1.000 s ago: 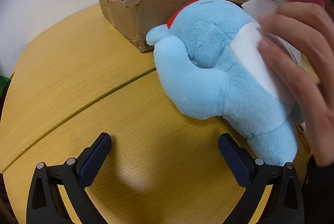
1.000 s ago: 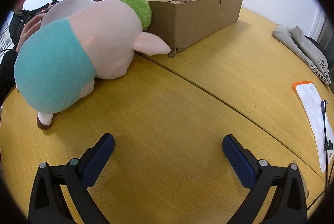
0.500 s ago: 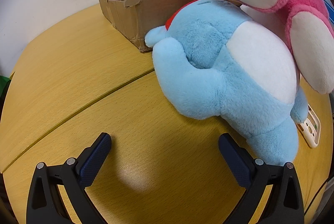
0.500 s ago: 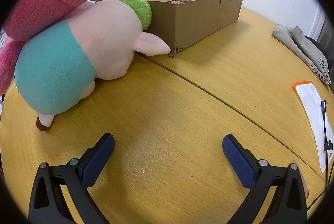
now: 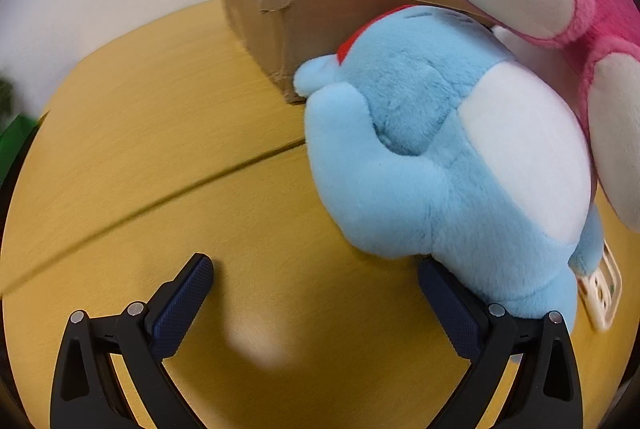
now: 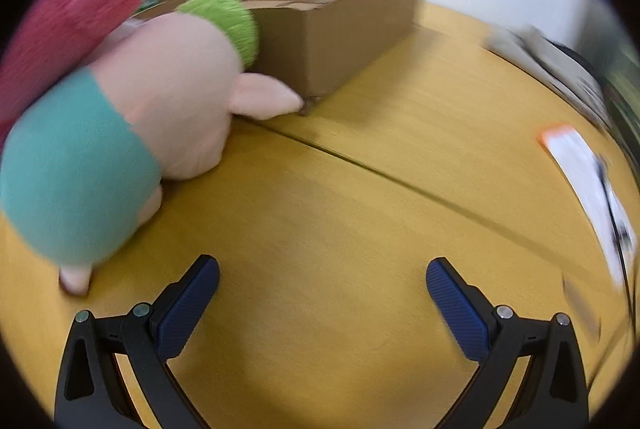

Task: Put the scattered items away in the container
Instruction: 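Move both grippers toward the pink plush bear on the table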

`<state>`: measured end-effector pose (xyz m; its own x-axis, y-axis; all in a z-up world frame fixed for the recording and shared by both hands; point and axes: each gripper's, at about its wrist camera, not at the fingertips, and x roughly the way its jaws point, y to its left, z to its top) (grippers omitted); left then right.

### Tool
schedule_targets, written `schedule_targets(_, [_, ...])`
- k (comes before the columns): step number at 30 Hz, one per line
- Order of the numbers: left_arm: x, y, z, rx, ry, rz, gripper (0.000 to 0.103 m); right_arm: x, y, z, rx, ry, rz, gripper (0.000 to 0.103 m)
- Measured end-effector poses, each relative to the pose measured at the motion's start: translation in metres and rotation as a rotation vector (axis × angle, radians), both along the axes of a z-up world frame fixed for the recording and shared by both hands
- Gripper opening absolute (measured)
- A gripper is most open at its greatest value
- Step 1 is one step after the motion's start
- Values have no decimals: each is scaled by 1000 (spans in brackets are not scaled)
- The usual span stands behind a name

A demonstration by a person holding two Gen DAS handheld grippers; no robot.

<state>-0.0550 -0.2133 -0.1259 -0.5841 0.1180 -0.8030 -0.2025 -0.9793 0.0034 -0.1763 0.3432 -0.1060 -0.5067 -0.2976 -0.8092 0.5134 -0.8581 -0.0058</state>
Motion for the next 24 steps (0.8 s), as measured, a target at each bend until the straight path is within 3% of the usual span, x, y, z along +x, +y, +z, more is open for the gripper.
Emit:
schedule_targets(3, [23,5,-1,-1,-2,101,103,22,-2,0,-1,-1,-157,103])
schedule_targets(6, [44,10,0,-12,-12,139,103,46,-7,2,-2,0,-189,103])
schedule_targets(10, [84,9,8,-5,9,408,99,79,-16,4,-7,9,-270,103])
schedule_targets(13, [128,32,52,75,157,471,99,119,-30,22,-45,78,-292,103])
schedule_targets(16, [159,80,107,97,328,471,103,151,-51,54,-104,154,-268,103])
schedule_targets(20, [168,164,155,70,518,371,103,179,-84,92,-163,253,-221,103])
schedule_targets(24, [160,220,160,131,554,254,103,189,-113,110,-158,330,-211,103])
